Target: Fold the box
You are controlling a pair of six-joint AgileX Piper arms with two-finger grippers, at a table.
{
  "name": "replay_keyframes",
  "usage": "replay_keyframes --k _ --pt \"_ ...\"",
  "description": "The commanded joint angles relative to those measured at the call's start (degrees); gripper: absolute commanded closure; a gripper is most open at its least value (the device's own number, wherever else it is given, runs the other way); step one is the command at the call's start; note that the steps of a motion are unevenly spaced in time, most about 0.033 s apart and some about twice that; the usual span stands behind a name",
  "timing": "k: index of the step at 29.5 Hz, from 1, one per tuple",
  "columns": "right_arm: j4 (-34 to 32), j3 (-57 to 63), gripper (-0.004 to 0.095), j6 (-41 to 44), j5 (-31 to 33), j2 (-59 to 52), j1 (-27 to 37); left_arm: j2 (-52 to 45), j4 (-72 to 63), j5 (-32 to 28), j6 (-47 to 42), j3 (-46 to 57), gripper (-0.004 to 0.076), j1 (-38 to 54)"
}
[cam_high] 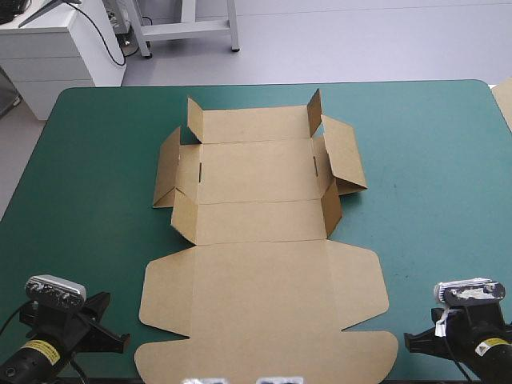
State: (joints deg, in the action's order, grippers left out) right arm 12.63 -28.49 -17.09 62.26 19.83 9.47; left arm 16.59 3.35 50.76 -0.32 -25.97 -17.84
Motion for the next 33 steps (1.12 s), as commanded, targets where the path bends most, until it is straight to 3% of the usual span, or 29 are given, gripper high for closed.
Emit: replay_keyframes --k 1,13,23,33 --pt "0.63 -1.49 0.0929 -0.3 -2.59 0.59 -0.05 0.56 -0.09 -3.45 -0.29 -1.9 0.0731 0.04" --pt "0.92 -6.56 0.0929 -0.55 -2.6 5.97 -0.05 0.56 -0.09 -3.54 -0.03 -1.82 0.0731 0.04" --pt "5.02 -25.15 0.0927 -0.55 -0.88 18.18 -0.05 0.56 -0.09 -3.54 -0.03 -1.82 0.0731 0.04" --pt "9.4 -44.52 0.0922 -1.12 7.14 37.87 -0.05 0.77 -0.09 -4.78 -0.03 -1.32 0.0731 0.04"
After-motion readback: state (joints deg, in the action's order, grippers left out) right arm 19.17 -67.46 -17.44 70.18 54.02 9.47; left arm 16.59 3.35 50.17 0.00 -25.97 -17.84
